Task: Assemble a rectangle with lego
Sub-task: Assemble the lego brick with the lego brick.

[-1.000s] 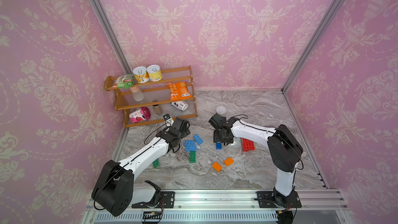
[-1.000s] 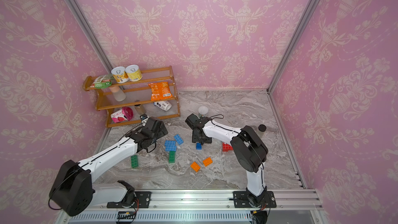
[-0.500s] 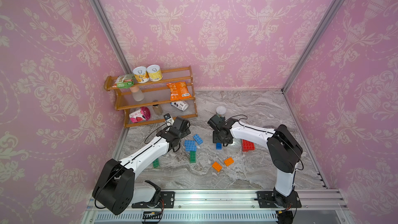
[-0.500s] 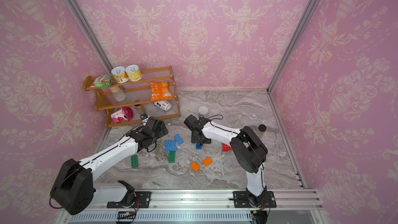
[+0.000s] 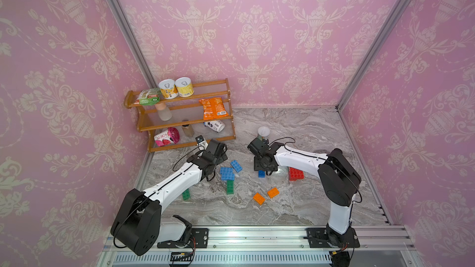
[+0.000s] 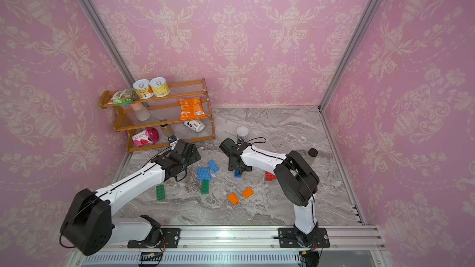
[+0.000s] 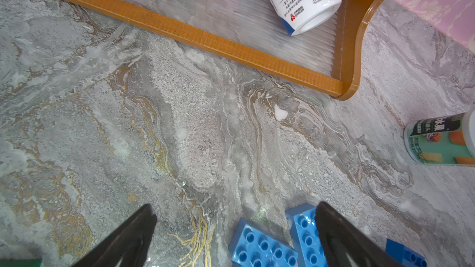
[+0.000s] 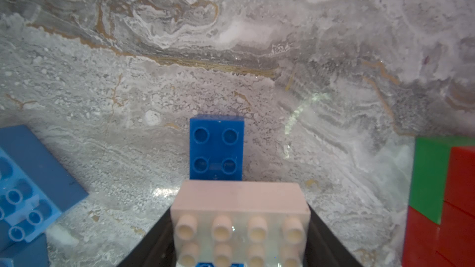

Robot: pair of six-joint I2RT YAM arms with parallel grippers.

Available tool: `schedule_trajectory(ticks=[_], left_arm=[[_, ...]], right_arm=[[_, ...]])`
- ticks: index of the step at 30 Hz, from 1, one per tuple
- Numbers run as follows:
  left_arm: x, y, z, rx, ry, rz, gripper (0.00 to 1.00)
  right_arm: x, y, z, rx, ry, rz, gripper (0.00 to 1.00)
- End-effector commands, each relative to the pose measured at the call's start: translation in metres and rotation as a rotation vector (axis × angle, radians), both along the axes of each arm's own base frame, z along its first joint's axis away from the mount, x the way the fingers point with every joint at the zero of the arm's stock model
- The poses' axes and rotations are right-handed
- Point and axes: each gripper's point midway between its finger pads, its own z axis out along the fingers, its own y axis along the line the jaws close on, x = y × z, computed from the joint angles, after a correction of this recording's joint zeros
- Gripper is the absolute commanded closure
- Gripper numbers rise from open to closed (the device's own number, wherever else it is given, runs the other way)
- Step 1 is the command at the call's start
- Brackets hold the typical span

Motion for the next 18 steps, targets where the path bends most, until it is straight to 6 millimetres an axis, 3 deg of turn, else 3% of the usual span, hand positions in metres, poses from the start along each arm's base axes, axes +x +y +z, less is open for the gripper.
schedule_trajectory(ticks=[1,10,18], left_arm=[[0.004,-0.001,0.007,-0.001,-0.008,-0.011,0.01],[0.004,-0.003,0.004,-0.007,0.000,-0.016,0.01],[0.004,-0.002,0.005,-0.004,0.003,-0.015,0.01]], right_arm=[[-0.017,-0.021,-0.014,-0.059,0.077,-0.019,0.61],[-0.013,-0.024,-0.001,-0.034,0.060,-0.038,0.61],[-0.015,-0.025,-0.008,-0.038,0.084,-0.037,0.61]])
